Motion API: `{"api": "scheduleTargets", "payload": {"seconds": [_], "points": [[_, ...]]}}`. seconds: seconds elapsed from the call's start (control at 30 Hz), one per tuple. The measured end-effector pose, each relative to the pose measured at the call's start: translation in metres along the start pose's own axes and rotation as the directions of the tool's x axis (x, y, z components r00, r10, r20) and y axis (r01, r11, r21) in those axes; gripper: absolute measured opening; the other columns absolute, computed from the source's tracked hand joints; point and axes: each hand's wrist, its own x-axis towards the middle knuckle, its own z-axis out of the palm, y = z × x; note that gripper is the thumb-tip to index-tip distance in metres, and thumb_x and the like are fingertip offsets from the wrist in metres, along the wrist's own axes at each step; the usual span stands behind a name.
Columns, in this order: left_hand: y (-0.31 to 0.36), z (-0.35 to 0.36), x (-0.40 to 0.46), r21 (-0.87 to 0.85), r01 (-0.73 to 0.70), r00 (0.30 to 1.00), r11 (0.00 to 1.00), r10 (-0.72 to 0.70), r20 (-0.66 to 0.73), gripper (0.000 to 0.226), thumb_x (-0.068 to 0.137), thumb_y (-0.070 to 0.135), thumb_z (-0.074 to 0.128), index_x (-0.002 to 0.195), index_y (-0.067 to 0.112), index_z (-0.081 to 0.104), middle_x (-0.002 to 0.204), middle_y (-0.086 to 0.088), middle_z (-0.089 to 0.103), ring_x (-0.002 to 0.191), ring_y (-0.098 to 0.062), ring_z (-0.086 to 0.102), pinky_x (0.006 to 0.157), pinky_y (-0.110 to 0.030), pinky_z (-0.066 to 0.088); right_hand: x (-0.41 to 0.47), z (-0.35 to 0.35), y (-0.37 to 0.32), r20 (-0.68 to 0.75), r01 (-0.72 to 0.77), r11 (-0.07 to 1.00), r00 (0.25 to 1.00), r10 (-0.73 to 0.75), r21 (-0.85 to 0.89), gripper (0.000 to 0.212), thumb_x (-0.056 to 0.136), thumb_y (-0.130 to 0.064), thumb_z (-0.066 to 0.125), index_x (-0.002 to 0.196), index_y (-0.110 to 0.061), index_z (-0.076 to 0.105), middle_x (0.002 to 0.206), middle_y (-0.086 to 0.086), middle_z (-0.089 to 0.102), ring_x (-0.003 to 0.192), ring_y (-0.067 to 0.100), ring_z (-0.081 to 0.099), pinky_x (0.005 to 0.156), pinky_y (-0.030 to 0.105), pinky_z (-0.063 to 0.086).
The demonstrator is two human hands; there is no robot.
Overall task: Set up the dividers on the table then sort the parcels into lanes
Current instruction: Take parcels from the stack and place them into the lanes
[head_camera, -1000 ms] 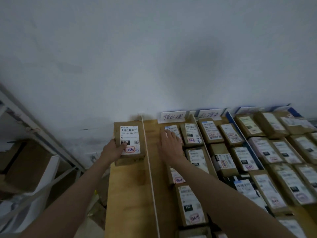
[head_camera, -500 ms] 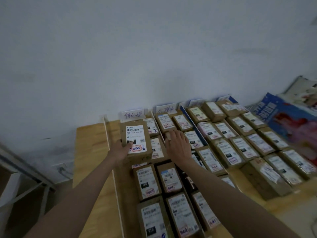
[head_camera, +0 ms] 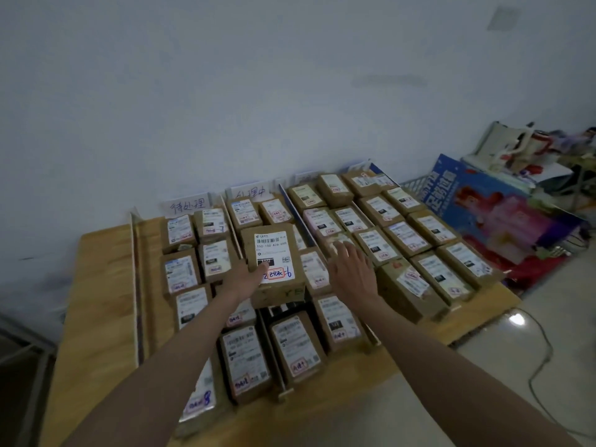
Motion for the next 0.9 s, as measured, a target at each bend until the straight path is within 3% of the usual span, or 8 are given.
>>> {"api": "scheduleTargets", "payload": {"seconds": [0.17, 0.37, 0.5, 0.7, 0.8, 0.9], "points": [[0.033, 0.076, -0.029, 0.023, -0.031, 0.999, 0.999, 0.03, 0.027, 0.042, 0.099, 0.044, 0.05, 0.13, 0.016, 0.058, 0.123, -0.006, 0.064, 0.111, -0.028, 0.06, 0.095, -0.038, 0.048, -0.025, -0.03, 0.079, 0.026, -0.047, 0.999, 0.999, 0.047, 0.009, 0.048, 0.103, -0.036, 0.03, 0.148, -0.017, 0.032, 0.152, 0.007, 0.037, 0.142, 0.027, 0.032, 0.117, 0.048, 0.026], [0.079, 0.129, -0.03, 0.029, -0.056, 0.998, 0.998, 0.055, 0.036, 0.04, 0.099, 0.044, 0.051, 0.128, 0.018, 0.06, 0.121, -0.005, 0.066, 0.105, -0.026, 0.062, 0.091, -0.038, 0.051, -0.021, -0.059, 0.144, -0.022, -0.084, 0.996, 0.996, 0.085, 0.044, 0.044, 0.102, -0.033, 0.034, 0.143, -0.017, 0.037, 0.148, 0.008, 0.041, 0.138, 0.026, 0.037, 0.113, 0.045, 0.032], [0.096, 0.152, -0.02, 0.039, -0.079, 0.996, 0.996, 0.078, 0.034, 0.039, 0.098, 0.043, 0.053, 0.125, 0.016, 0.062, 0.114, -0.004, 0.067, 0.094, -0.022, 0.063, 0.082, -0.035, 0.053, -0.008, -0.061, 0.17, -0.044, -0.089, 0.995, 0.995, 0.091, 0.05, 0.044, 0.103, -0.034, 0.033, 0.142, -0.015, 0.038, 0.146, 0.007, 0.043, 0.136, 0.026, 0.039, 0.112, 0.045, 0.034], [0.12, 0.193, 0.024, 0.046, -0.055, 0.998, 0.997, 0.054, 0.031, 0.043, 0.098, 0.044, 0.052, 0.129, 0.015, 0.059, 0.121, -0.005, 0.066, 0.107, -0.026, 0.062, 0.096, -0.041, 0.051, 0.04, -0.056, 0.216, -0.024, -0.063, 0.997, 0.998, 0.064, 0.035, 0.045, 0.103, -0.033, 0.033, 0.143, -0.015, 0.038, 0.147, 0.007, 0.043, 0.135, 0.026, 0.041, 0.111, 0.044, 0.036], [0.135, 0.21, 0.047, 0.038, -0.012, 1.0, 0.999, 0.012, 0.004, 0.044, 0.099, 0.044, 0.052, 0.129, 0.011, 0.054, 0.123, -0.006, 0.063, 0.113, -0.028, 0.059, 0.092, -0.038, 0.049, 0.071, -0.052, 0.235, 0.02, -0.038, 0.999, 0.999, 0.038, 0.022, 0.045, 0.102, -0.033, 0.033, 0.143, -0.016, 0.037, 0.149, 0.007, 0.041, 0.137, 0.026, 0.039, 0.112, 0.046, 0.037], [0.143, 0.225, 0.066, -0.017, 0.04, 0.999, 0.999, -0.039, 0.007, 0.043, 0.099, 0.041, 0.053, 0.131, 0.012, 0.052, 0.125, -0.005, 0.063, 0.115, -0.029, 0.059, 0.1, -0.043, 0.049, 0.098, -0.051, 0.25, 0.059, -0.02, 0.999, 0.998, 0.018, 0.037, 0.046, 0.102, -0.033, 0.037, 0.145, -0.017, 0.037, 0.15, 0.008, 0.04, 0.138, 0.027, 0.038, 0.112, 0.047, 0.036]]}}
